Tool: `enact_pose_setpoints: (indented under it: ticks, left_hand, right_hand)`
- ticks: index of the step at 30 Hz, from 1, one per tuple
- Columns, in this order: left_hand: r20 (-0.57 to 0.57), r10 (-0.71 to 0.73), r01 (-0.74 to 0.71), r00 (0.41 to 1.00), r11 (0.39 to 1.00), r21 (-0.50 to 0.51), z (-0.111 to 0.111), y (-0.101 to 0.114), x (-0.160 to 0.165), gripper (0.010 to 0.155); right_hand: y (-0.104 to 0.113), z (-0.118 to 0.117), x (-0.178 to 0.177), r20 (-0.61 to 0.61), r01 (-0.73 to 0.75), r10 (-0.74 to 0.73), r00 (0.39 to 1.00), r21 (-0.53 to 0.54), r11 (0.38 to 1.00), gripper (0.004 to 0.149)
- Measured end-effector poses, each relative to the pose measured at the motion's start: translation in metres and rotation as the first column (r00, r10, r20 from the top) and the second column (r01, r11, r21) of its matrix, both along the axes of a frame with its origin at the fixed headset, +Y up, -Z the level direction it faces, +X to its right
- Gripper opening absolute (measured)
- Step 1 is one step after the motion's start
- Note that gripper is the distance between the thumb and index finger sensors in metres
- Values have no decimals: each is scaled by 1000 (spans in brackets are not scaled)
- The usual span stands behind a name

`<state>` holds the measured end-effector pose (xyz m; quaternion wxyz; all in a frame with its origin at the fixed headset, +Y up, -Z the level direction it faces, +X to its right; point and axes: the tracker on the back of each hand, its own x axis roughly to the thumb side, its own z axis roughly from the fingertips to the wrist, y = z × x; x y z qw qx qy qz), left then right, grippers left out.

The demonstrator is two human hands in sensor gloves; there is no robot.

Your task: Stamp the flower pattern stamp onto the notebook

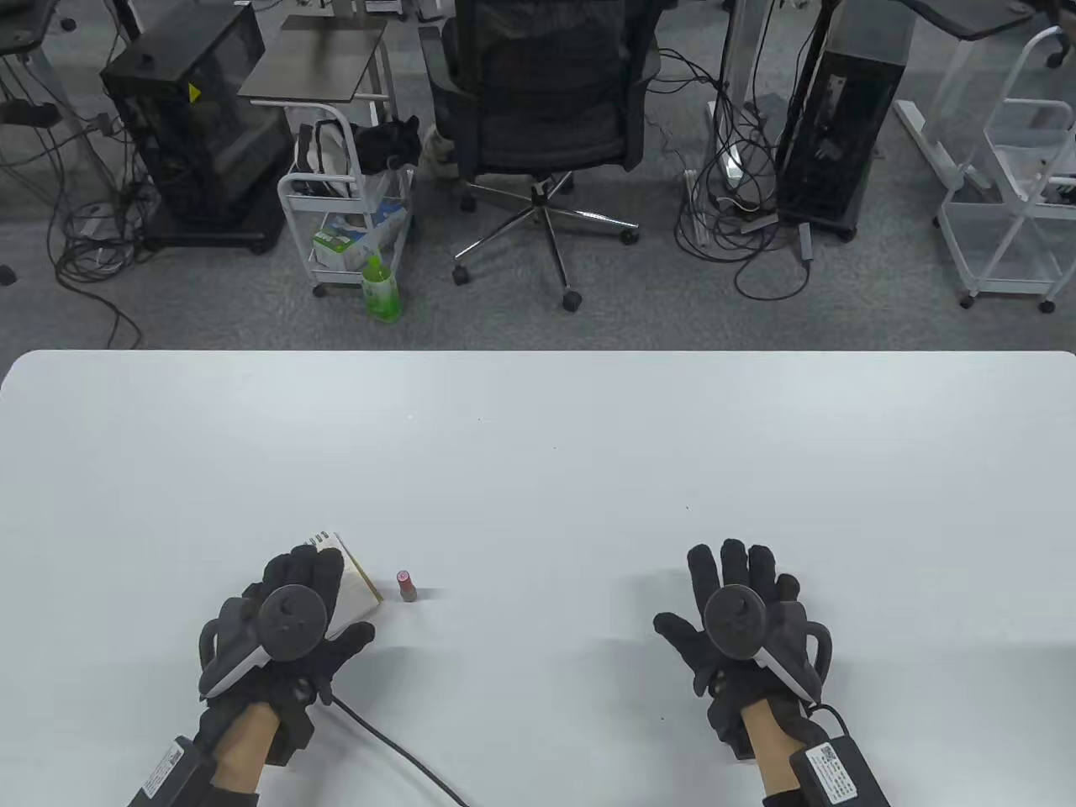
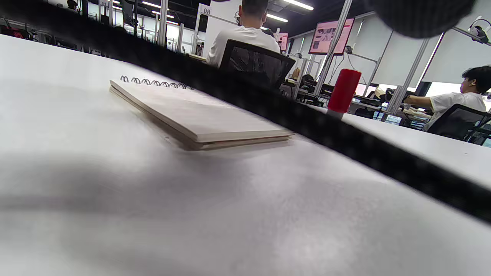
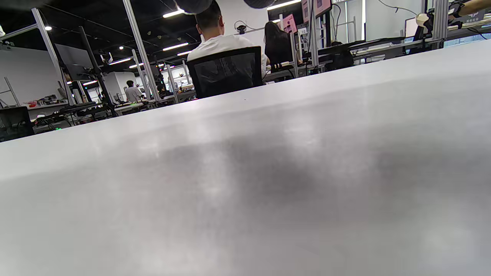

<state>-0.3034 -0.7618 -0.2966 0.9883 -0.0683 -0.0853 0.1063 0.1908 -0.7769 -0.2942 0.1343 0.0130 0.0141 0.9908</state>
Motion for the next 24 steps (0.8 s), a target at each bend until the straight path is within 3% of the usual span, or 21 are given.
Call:
enact_pose_setpoints:
  ticks: [24]
  left_hand:
    - [-16, 38, -38, 999, 999, -28, -3, 3, -5, 92]
  right_hand:
    - [2, -2, 4, 19, 29, -29, 999, -23, 999, 87]
